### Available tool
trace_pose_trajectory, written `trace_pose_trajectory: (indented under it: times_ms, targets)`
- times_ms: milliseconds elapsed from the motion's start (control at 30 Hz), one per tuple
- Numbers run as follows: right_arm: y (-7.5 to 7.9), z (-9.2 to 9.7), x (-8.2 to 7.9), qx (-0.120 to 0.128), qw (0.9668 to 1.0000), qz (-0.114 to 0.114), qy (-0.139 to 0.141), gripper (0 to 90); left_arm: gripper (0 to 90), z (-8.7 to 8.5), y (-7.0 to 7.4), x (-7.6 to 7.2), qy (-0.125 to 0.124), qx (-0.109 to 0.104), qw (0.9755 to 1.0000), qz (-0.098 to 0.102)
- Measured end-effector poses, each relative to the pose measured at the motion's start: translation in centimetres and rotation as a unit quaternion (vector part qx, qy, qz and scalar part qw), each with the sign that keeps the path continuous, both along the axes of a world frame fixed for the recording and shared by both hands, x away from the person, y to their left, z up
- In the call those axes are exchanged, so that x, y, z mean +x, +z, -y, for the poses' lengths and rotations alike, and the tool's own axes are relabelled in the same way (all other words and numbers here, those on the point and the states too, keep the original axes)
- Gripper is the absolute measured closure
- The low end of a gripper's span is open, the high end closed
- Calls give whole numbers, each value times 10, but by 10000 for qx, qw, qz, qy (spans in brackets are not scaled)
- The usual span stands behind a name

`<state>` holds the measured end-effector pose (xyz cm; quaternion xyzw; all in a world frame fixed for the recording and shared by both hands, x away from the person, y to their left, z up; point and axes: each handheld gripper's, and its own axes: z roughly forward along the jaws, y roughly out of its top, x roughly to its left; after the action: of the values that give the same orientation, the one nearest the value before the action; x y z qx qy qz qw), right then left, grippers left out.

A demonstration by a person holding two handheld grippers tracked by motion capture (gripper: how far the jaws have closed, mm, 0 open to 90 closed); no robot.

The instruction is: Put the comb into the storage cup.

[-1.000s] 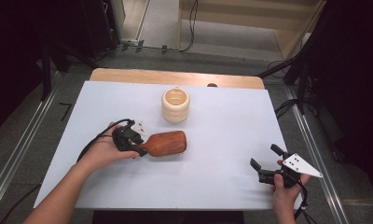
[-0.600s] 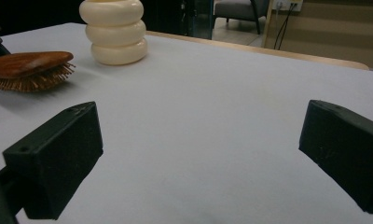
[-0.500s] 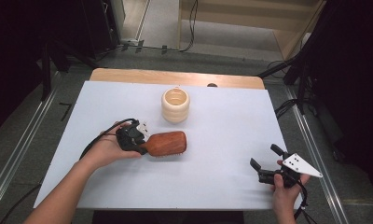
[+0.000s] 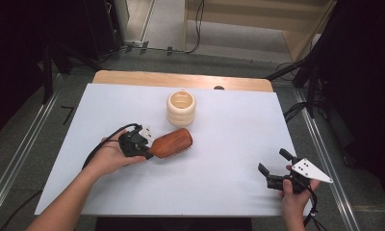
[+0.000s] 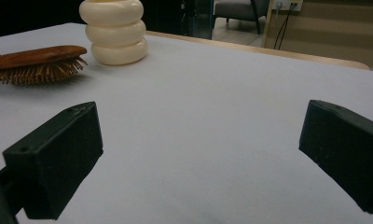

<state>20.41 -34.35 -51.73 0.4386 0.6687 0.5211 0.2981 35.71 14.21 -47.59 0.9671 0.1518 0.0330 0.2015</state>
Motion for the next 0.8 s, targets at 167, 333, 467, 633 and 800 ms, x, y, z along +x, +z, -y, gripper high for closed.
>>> trace_pose_trajectory:
  times_ms: [167,333,467,633,800]
  targets:
    - [0,0,0,1,10000,8,-2,0,729,-2,-1,-2,74,-134,9999,36]
    - [0,0,0,1,10000,2,-6,0,729,-4,-2,-5,263,-292,9992,110]
    - [0,0,0,4,10000,7,-3,0,730,-9,-1,-8,324,-483,9981,189]
    - [0,0,0,10,10000,13,-9,0,729,-10,2,-10,372,-665,9968,246]
    - [0,0,0,11,10000,17,-23,0,729,-10,5,-14,396,-941,9943,304]
